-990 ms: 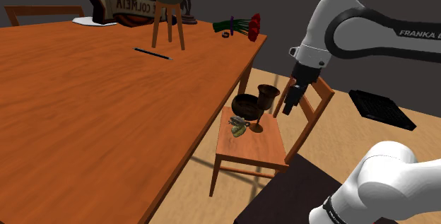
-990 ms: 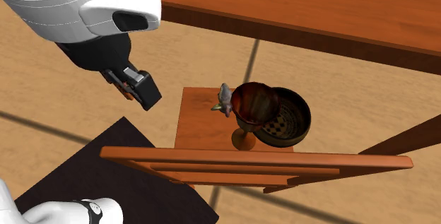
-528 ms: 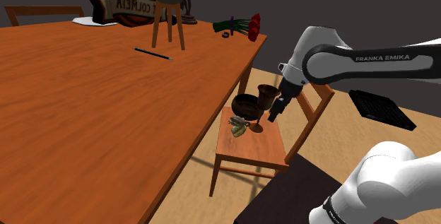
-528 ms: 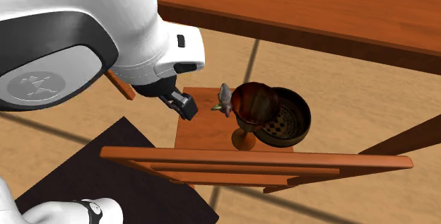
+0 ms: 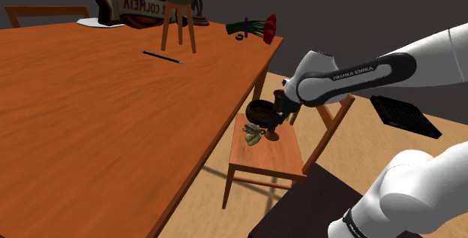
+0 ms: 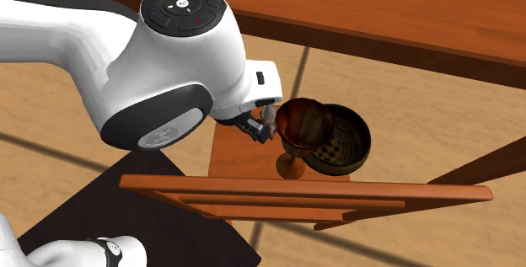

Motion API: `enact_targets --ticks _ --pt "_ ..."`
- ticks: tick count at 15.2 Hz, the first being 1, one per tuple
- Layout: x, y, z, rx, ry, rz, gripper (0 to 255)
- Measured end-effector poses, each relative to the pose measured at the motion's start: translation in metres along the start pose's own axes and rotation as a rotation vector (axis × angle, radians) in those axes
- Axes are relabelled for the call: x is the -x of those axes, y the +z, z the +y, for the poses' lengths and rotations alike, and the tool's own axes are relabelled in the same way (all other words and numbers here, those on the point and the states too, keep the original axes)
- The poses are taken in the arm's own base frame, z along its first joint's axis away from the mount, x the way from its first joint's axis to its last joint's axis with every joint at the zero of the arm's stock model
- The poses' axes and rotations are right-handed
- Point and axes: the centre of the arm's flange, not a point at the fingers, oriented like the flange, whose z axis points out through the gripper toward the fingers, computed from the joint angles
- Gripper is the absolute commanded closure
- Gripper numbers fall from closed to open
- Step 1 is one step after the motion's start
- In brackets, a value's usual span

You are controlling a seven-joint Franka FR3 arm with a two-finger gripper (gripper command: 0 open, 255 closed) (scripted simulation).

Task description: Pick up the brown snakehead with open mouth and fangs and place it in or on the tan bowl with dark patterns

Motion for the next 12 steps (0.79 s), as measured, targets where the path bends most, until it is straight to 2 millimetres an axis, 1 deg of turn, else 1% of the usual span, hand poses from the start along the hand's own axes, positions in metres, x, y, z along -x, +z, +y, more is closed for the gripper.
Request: enact_targets --ticks 1,3,4,5,6,10,12 --pt "-0.004 0.008 0.006 0.001 0.000 0.014 0" --pt "-0.011 0.032 0.015 0.001 -0.001 0.041 0" --pt "-0.018 0.043 0.019 0.002 -0.002 0.055 0" --pt "-0.020 0.054 0.023 0.002 -0.002 0.068 0" --pt "-0.024 0.063 0.027 0.002 -0.002 0.083 0" --pt "-0.042 0.079 0.034 0.022 -0.011 0.137 0" --pt "-0.048 0.081 0.034 0.036 -0.018 0.171 0"
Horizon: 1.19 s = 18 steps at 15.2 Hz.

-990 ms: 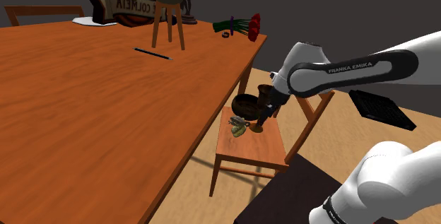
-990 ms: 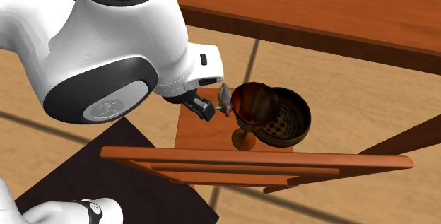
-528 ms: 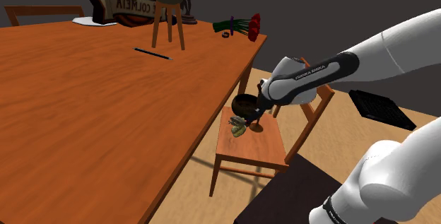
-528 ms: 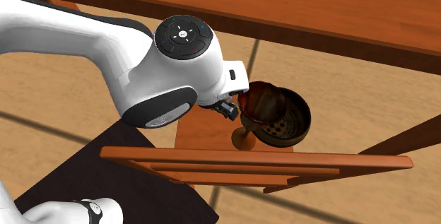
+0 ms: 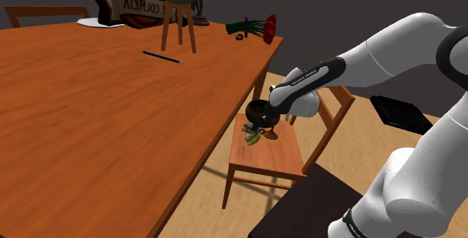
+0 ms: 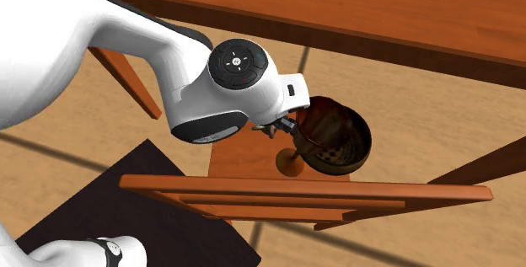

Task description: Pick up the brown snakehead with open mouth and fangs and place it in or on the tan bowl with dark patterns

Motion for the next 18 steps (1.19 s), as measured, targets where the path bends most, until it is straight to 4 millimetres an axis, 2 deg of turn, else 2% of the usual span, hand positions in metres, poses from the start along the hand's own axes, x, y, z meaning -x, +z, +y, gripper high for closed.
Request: enact_targets --ticks 4,6,9,10,13,15,18 --pt "-0.009 0.004 -0.004 0.009 -0.008 0.043 0" --pt "-0.011 0.001 0.002 0.015 -0.007 0.062 0" --pt "-0.014 0.006 -0.005 0.001 -0.006 0.039 0" --pt "-0.010 0.004 -0.003 0.004 -0.005 0.039 255" --pt "-0.019 0.004 0.003 -0.010 -0.002 0.023 255" --pt "-0.012 0.007 0.014 0.021 -0.006 0.038 255" --pt "-0.015 0.012 0.020 0.031 -0.010 0.063 255"
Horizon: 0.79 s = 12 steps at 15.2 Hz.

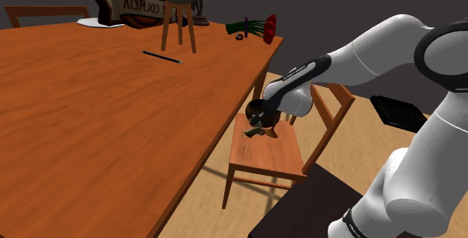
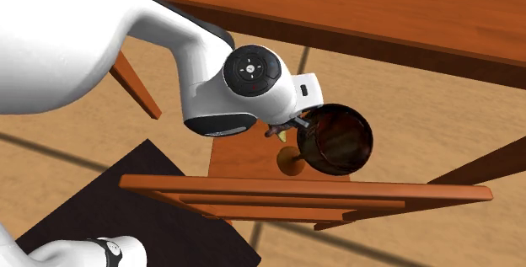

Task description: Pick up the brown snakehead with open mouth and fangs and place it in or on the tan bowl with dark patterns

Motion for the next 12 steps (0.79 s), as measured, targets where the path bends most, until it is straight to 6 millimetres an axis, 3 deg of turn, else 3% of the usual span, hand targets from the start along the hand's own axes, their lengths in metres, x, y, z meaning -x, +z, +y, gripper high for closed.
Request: enact_targets --ticks 4,12 --pt "0.026 0.008 -0.020 -0.054 0.021 -0.114 255" --pt "0.014 -0.024 -0.022 -0.059 0.027 -0.132 255"
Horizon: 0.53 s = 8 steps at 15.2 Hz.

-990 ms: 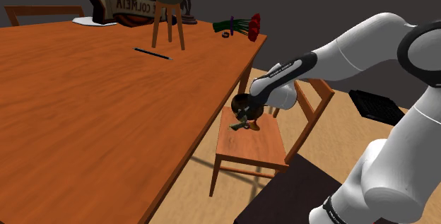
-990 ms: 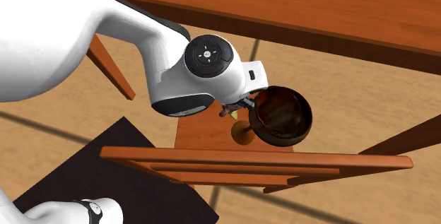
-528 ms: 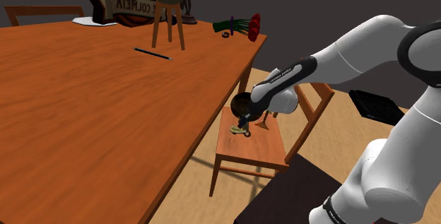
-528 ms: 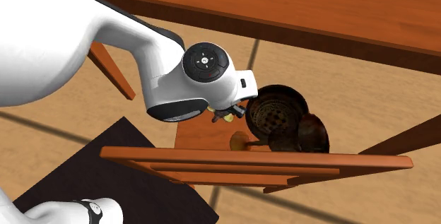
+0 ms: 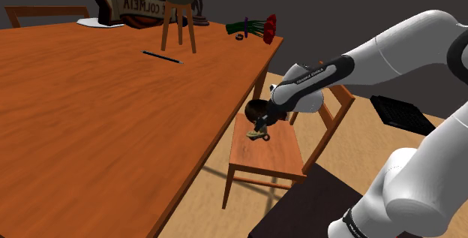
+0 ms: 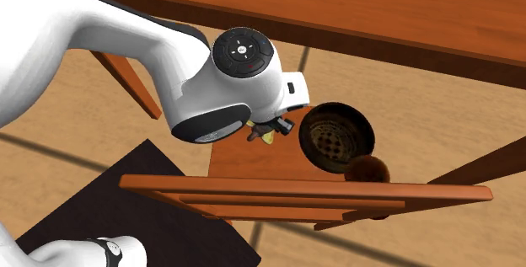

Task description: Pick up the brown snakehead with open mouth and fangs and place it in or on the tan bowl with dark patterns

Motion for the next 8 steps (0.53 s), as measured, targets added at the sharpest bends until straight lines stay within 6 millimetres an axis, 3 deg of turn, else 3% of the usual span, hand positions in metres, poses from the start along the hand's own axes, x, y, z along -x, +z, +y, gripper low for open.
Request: enact_targets --ticks 8 --pt "-0.012 -0.040 -0.002 0.000 0.000 0.000 255"
